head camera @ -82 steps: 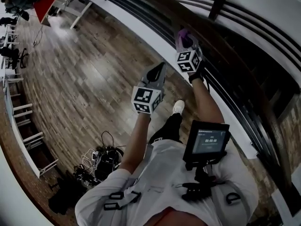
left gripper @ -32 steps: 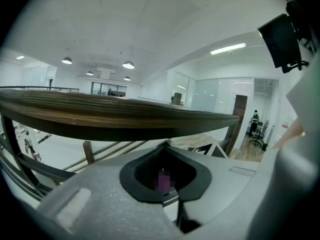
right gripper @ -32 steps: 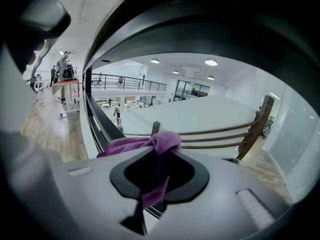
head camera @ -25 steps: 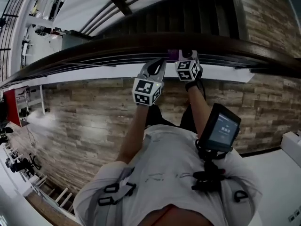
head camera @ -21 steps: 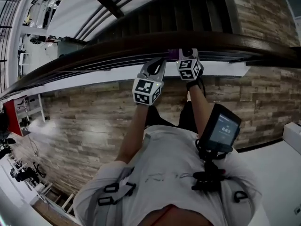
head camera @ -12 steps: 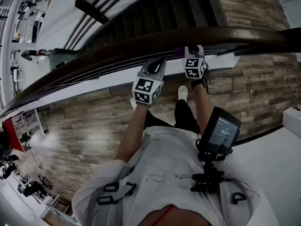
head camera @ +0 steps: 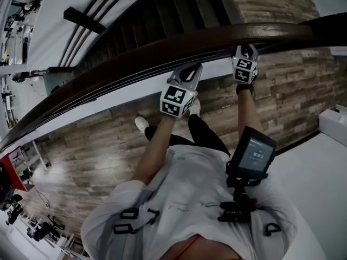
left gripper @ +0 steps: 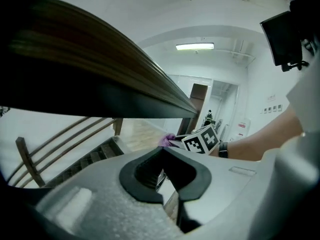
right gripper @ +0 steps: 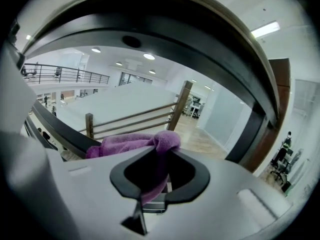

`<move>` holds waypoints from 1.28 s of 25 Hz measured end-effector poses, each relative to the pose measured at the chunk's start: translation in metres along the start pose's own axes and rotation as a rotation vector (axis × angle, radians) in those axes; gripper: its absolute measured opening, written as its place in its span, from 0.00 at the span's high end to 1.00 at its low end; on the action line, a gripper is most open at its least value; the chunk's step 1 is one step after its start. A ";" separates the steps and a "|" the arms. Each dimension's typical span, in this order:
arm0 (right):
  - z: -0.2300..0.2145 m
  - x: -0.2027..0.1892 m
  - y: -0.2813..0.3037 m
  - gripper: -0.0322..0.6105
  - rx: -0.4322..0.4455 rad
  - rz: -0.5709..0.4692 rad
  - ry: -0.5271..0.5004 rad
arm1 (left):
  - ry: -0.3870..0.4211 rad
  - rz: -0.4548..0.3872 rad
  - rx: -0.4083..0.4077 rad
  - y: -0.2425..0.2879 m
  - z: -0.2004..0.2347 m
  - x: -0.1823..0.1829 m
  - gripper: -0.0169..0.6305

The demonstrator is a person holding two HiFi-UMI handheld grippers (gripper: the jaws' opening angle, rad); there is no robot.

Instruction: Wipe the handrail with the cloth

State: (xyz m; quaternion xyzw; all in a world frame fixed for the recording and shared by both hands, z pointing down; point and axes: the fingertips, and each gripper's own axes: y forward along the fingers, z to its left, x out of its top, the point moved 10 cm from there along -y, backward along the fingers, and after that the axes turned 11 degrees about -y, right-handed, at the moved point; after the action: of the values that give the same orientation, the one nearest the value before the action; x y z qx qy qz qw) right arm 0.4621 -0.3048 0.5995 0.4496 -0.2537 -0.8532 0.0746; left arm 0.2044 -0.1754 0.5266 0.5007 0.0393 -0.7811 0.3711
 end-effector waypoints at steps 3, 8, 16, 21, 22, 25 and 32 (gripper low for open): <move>-0.037 -0.015 0.004 0.87 -0.044 0.028 0.036 | 0.001 0.001 -0.032 0.018 -0.015 -0.004 0.97; -0.095 -0.044 0.006 0.88 -0.143 0.099 0.088 | 0.002 -0.006 -0.027 0.028 -0.031 -0.006 0.97; -0.094 -0.100 -0.022 0.87 -0.129 0.065 0.175 | -0.005 -0.020 0.078 -0.012 -0.017 -0.010 0.97; 0.032 -0.040 -0.066 0.87 0.096 -0.117 0.152 | -0.039 -0.053 0.208 -0.086 0.019 -0.009 0.97; 0.060 -0.026 -0.074 0.87 0.153 -0.143 0.146 | -0.049 -0.055 0.234 -0.102 0.027 -0.011 0.97; 0.144 0.018 -0.091 0.87 0.319 -0.216 0.113 | -0.074 -0.072 0.316 -0.154 0.053 -0.017 0.97; 0.339 0.083 -0.129 0.87 0.705 -0.298 -0.031 | -0.183 -0.143 0.540 -0.284 0.114 -0.053 0.97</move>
State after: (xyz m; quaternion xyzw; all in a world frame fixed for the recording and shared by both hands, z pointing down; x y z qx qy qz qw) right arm 0.1534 -0.0993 0.6333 0.4666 -0.4645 -0.7218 -0.2135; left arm -0.0457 0.0087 0.5380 0.5048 -0.1683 -0.8294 0.1703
